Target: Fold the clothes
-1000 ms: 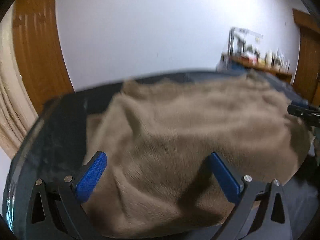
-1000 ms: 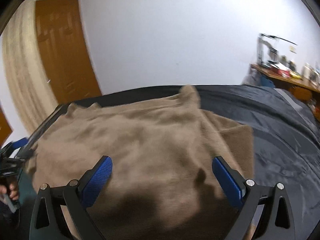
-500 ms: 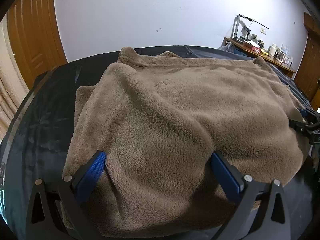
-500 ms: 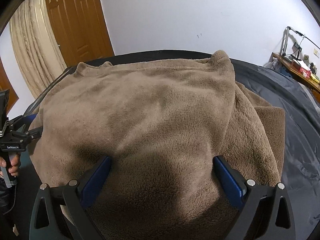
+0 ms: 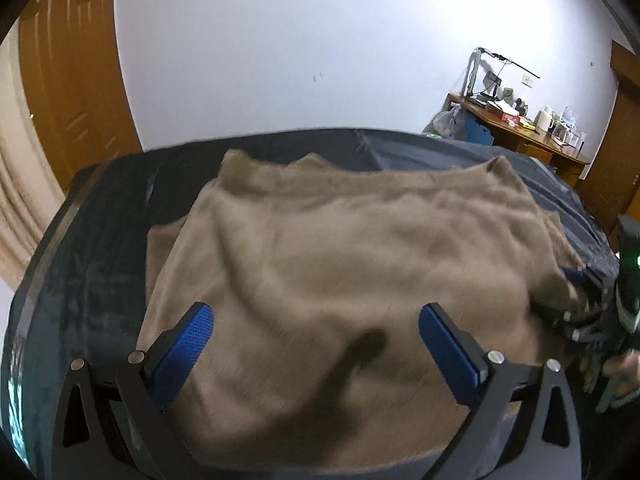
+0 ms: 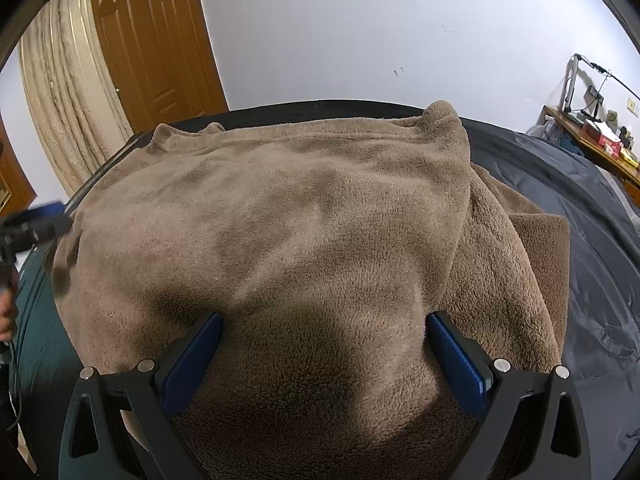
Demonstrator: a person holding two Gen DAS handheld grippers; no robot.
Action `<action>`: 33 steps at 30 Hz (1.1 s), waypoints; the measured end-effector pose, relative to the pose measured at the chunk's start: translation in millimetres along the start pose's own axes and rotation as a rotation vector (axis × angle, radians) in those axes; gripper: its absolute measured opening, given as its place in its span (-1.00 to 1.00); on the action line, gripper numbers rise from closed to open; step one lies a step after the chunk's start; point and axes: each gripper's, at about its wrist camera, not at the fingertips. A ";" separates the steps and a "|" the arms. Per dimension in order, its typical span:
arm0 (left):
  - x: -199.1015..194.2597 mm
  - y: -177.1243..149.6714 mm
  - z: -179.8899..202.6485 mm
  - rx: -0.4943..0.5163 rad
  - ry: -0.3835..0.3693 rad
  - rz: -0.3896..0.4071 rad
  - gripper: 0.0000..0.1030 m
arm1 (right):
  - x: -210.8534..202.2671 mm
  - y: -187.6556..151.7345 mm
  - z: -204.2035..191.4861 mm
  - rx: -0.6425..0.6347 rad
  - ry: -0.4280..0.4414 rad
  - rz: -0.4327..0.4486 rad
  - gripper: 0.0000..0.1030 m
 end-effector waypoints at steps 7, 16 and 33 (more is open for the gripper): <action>55.4 -1.1 8.4 -0.048 0.004 -0.112 1.00 | -0.7 -0.5 -0.9 -0.001 -0.002 0.000 0.99; 59.3 -14.6 4.7 0.004 -0.017 -0.033 1.00 | 0.0 -0.9 -0.8 -0.001 -0.002 -0.001 0.99; 59.9 -17.7 5.6 -0.012 0.002 -0.018 1.00 | 0.0 -0.9 -0.6 0.000 -0.003 -0.001 0.99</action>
Point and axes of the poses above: each gripper's, at about its wrist camera, not at the fingertips, and x roughly the way its jaws point, z to its right, y to its top, and after that the axes turned 14 degrees about -x, right-handed
